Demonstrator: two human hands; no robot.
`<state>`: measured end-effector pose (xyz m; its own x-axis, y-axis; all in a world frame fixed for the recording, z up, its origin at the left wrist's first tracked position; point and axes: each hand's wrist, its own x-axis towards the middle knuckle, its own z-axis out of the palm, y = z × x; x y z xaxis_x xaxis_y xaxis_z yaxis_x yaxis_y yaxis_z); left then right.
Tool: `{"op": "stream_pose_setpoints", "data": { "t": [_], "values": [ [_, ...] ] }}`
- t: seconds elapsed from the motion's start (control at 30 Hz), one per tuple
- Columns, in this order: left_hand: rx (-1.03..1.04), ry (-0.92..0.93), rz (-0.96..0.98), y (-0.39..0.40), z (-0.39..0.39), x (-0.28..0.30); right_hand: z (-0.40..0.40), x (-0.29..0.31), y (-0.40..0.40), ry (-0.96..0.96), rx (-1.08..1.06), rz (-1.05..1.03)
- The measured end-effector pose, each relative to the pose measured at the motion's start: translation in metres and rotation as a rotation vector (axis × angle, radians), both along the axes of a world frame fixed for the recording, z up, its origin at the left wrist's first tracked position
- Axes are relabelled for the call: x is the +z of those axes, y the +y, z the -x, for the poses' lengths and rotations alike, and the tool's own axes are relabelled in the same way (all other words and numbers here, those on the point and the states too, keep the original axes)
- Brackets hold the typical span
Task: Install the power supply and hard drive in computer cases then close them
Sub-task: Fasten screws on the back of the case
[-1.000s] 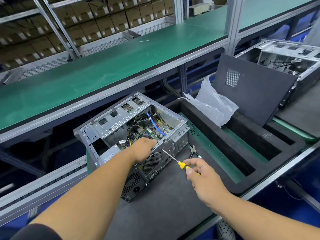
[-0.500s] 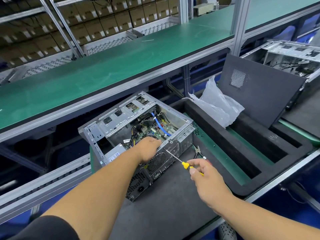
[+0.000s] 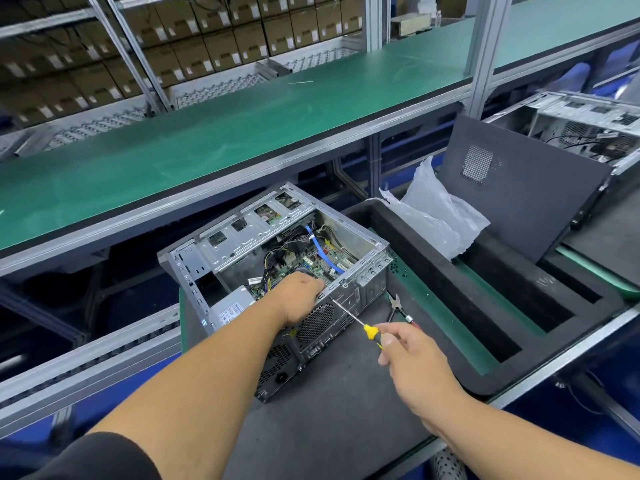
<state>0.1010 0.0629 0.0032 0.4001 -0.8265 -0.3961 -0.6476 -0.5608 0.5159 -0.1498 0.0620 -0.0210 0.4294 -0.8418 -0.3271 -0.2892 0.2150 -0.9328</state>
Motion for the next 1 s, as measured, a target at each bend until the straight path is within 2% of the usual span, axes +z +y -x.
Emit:
{"op": "stream_pose_setpoints", "data": {
  "t": [0.1,0.33,0.53,0.7,0.87,1.0],
  "values": [
    [-0.049,-0.049,-0.003,0.0,-0.001,-0.002,0.0,0.0,0.0,-0.011,-0.002,-0.01],
    [0.027,0.076,0.069,0.001,-0.002,-0.003,-0.003,0.0,0.001,-0.022,-0.022,-0.04],
    [-0.03,0.074,0.101,-0.001,-0.003,-0.002,-0.008,0.008,0.002,-0.085,-0.021,-0.082],
    [-0.007,0.121,0.117,0.001,-0.005,-0.003,-0.009,0.012,0.0,0.027,-0.056,-0.073],
    [-0.007,0.132,0.127,0.001,-0.005,-0.005,-0.008,0.015,-0.003,0.173,0.023,0.048],
    [-0.006,0.136,0.132,0.001,-0.007,-0.007,-0.009,0.015,-0.006,0.152,0.064,-0.067]
  ]
}}
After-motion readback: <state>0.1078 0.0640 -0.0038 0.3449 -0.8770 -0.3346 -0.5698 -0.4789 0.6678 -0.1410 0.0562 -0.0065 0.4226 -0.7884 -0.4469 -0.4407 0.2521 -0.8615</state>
